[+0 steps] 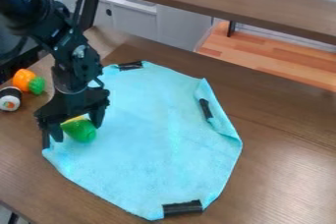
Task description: Put out the green figure from the bottom left of the cloth
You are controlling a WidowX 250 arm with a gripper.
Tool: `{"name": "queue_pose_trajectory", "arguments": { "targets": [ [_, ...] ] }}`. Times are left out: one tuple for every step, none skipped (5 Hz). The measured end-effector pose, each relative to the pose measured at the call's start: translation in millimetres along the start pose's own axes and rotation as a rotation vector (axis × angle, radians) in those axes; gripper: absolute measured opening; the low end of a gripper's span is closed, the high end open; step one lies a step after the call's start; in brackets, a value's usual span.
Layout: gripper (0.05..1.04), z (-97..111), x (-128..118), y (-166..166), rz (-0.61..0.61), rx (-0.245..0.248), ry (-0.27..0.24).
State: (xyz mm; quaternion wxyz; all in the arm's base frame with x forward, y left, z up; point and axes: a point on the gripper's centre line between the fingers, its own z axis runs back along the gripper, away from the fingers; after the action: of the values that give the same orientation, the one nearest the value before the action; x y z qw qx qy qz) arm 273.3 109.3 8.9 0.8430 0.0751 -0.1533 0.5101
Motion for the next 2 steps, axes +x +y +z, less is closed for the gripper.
{"name": "queue_pose_trajectory", "arguments": {
  "targets": [
    [0.954,-4.1,3.5,3.4,0.043,0.004,0.009],
    [0.713,-4.5,3.6,2.8,0.093,-0.010,0.022]
  ]
}}
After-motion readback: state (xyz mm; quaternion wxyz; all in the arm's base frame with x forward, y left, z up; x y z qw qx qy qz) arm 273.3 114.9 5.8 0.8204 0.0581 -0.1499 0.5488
